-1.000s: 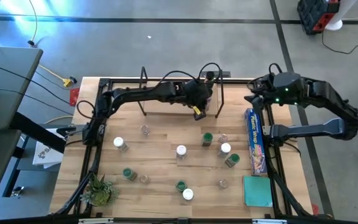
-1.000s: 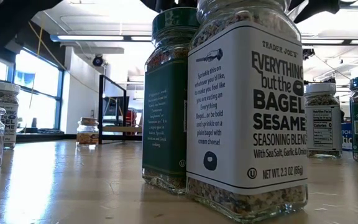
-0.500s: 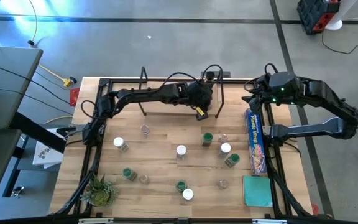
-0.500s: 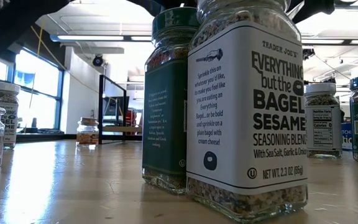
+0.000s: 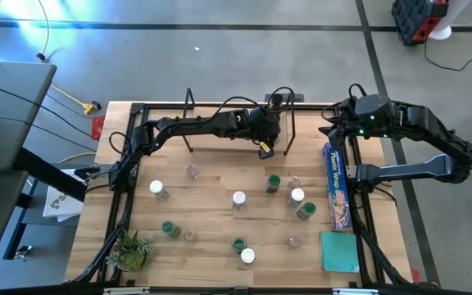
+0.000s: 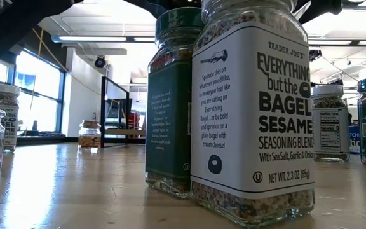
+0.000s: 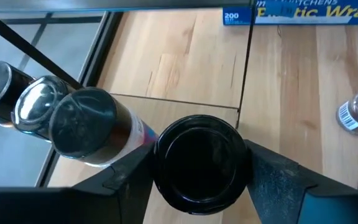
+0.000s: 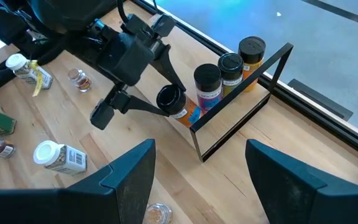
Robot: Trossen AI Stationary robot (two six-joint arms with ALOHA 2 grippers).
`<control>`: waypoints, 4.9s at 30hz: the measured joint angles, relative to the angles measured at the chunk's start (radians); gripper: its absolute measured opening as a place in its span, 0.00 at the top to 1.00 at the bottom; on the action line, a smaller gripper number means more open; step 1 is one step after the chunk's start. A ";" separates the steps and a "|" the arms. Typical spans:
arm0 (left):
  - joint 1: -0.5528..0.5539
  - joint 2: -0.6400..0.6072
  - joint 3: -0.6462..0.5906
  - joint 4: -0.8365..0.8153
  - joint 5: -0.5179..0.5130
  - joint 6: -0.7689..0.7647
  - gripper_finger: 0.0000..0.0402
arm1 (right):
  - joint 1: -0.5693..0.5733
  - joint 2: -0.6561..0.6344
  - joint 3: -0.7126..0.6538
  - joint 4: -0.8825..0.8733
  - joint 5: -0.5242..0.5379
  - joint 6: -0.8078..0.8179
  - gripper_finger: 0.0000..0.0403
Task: Shelf spices
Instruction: Put the black seasoning bottle on the shelf aligned with the other black seasoning bottles, then put the white seasoning bottle on the shelf
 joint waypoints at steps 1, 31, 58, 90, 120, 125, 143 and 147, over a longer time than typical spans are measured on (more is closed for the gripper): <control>0.000 0.000 0.000 0.002 -0.002 0.000 0.42 | 0.000 0.000 0.000 0.001 0.000 0.000 0.40; -0.022 -0.056 0.105 -0.281 -0.031 -0.077 0.47 | 0.000 0.000 -0.001 0.004 0.011 -0.027 0.40; 0.033 -0.044 -0.065 -0.168 0.024 -0.230 1.00 | 0.000 0.000 -0.001 0.027 0.014 -0.042 0.40; 0.144 -0.120 -0.028 -0.144 0.257 -0.232 1.00 | -0.001 0.000 -0.001 0.027 0.012 -0.037 0.40; -0.327 -0.964 -0.661 -0.650 0.142 -1.290 0.98 | -0.003 0.218 -0.001 0.267 -0.105 -0.336 0.40; -0.420 -1.064 -0.722 -0.681 0.315 -1.429 0.81 | -0.003 0.246 -0.001 0.286 -0.120 -0.372 0.40; -0.570 -1.047 -0.989 -0.875 0.304 -1.397 0.21 | -0.003 0.266 -0.001 0.288 -0.119 -0.385 0.40; -0.570 -1.048 -1.047 -0.840 0.242 -1.385 0.21 | -0.003 0.266 -0.001 0.288 -0.119 -0.367 0.40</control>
